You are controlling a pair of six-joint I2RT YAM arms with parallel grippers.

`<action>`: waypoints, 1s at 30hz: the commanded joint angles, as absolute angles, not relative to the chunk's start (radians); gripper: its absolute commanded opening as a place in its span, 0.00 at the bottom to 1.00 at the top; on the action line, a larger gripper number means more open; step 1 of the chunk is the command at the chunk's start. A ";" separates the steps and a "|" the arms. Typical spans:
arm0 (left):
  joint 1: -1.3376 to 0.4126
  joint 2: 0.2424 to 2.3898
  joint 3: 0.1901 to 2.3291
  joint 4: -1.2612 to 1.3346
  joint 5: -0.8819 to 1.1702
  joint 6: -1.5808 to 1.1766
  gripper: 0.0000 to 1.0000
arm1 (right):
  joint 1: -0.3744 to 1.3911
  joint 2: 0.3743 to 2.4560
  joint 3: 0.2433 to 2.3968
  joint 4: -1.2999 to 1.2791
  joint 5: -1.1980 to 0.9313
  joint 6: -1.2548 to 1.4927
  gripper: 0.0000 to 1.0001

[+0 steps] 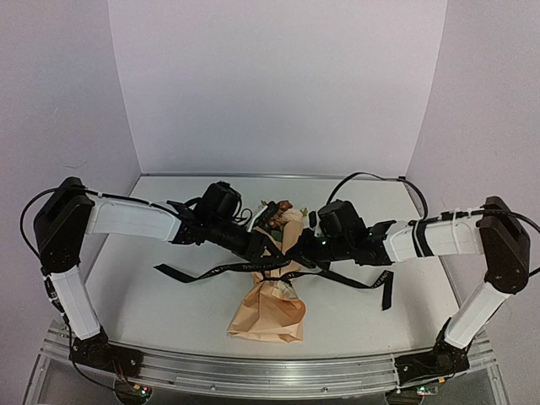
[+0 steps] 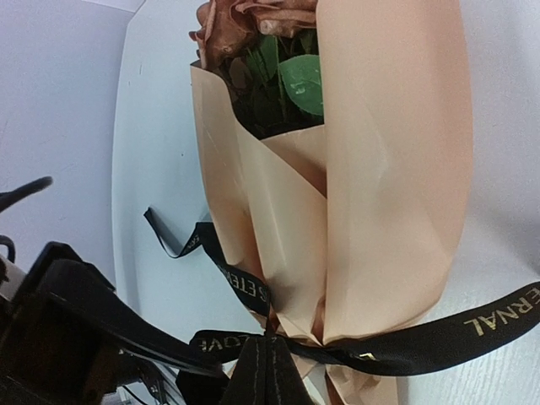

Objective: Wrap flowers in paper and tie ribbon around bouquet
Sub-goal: Pass from the left arm to the right, then pass from the right arm to the left

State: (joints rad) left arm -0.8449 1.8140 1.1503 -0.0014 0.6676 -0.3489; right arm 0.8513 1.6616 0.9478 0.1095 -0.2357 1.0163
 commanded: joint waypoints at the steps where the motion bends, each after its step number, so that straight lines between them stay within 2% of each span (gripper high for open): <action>1: -0.804 1.682 1.110 0.020 0.627 -0.366 0.45 | 0.849 1.593 0.943 0.074 -0.189 0.931 0.00; 5: -0.753 1.640 1.070 0.021 0.609 -0.366 0.55 | 0.865 1.557 0.950 0.061 -0.169 0.851 0.00; 15: -0.710 1.693 1.062 0.155 0.847 -0.374 0.62 | 0.958 1.513 0.987 0.016 -0.004 0.644 0.00; 25: -0.713 1.774 1.052 0.379 0.908 -0.384 0.65 | 0.974 1.480 0.893 0.236 0.041 0.593 0.00; 30: -0.724 1.834 1.090 0.382 0.917 -0.375 0.66 | 0.973 1.493 0.885 0.270 0.028 0.603 0.00</action>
State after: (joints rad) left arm -0.7130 1.7922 1.0504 0.3104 0.8776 -0.3808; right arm 0.9676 1.5082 0.8885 0.1825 0.0145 0.6173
